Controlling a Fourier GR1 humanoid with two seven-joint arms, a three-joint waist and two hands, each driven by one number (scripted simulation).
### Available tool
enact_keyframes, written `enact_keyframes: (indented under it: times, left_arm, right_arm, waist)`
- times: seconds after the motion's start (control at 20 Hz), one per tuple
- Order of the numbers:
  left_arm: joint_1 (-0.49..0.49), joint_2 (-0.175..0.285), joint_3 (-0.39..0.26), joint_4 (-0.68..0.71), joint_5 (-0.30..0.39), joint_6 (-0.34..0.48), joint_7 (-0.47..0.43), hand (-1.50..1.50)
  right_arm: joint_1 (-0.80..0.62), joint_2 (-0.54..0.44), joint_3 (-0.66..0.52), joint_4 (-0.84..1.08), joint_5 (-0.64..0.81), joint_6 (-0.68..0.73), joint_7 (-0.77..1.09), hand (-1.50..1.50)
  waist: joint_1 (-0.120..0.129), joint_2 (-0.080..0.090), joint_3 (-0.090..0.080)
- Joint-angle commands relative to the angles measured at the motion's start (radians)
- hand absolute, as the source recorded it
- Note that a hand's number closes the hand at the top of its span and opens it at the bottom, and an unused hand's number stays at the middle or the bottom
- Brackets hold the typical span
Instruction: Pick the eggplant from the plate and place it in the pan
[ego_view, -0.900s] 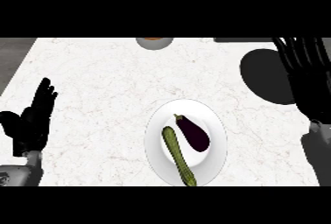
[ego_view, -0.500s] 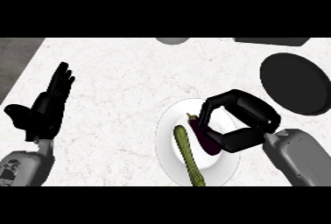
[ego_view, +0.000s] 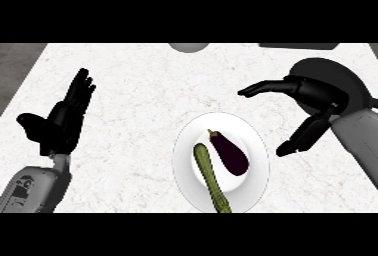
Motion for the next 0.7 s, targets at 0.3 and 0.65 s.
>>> enact_keyframes:
  times: [0.3,0.65]
  left_arm:
    - [-0.02,-0.019,0.001,0.045,-0.013,-0.008,-0.006,0.0]
    - [-0.02,-0.019,0.037,0.068,-0.017,-0.02,-0.025,0.0]
  right_arm:
    - [-0.358,-0.095,0.134,0.097,0.257,0.157,-0.077,-1.5]
    - [-0.495,0.046,0.173,0.246,0.352,0.09,-0.139,-1.5]
  waist:
    - [-0.016,-0.013,-0.004]
    - [-0.029,-0.014,-0.003]
